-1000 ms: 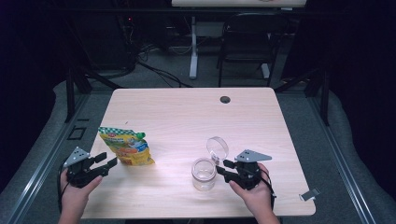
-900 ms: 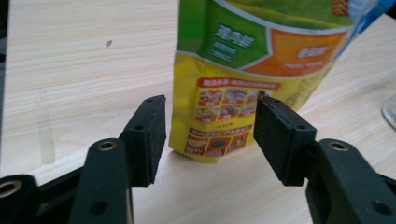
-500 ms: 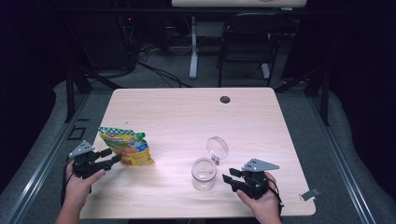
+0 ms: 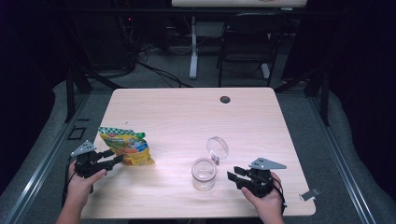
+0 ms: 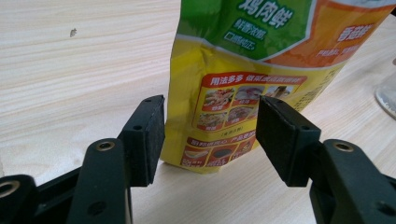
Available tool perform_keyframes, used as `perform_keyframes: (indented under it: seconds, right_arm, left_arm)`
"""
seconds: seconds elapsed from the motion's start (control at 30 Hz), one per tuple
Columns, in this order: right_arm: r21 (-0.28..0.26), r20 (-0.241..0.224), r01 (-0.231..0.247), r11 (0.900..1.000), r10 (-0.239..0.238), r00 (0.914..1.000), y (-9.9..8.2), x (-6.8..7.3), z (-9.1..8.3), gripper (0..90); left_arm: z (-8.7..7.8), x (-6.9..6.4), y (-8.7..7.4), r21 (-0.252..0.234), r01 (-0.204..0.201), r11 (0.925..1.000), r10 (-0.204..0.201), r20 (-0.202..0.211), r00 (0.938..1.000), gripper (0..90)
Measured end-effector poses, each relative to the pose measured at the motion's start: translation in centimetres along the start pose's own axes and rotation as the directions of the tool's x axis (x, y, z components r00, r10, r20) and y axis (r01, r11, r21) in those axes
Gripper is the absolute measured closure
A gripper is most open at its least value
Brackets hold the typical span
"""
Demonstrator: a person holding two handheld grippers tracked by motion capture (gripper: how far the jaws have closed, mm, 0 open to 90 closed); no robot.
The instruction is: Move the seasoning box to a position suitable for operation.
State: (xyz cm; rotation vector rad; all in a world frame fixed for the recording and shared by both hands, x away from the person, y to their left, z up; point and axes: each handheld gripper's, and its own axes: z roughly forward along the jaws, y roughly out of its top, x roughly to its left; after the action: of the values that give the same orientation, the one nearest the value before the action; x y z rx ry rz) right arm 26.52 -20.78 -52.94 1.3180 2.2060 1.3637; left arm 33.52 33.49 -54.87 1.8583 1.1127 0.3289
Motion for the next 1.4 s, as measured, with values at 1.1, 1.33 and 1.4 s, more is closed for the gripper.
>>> perform_keyframes:
  seconds: [1.1,1.33,1.4]
  right_arm:
    - [-0.008,-0.016,-0.043,0.9991,0.043,0.9990,0.2,-1.0,0.3,60.2]
    - [-0.009,-0.011,-0.052,0.9986,0.052,0.9986,0.2,-1.2,0.3,60.3]
    - [-0.010,-0.007,-0.047,0.9988,0.047,0.9989,0.2,-1.3,0.2,60.3]
  left_arm:
    - [-2.3,-3.9,-0.7,0.032,-0.083,0.9960,0.082,0.039,0.9959,82.0]
    - [-2.3,-5.5,-0.4,0.041,-0.133,0.9903,0.131,0.029,0.9909,88.3]
    - [-2.2,-6.0,-0.3,0.052,-0.148,0.9876,0.147,0.021,0.9889,88.8]
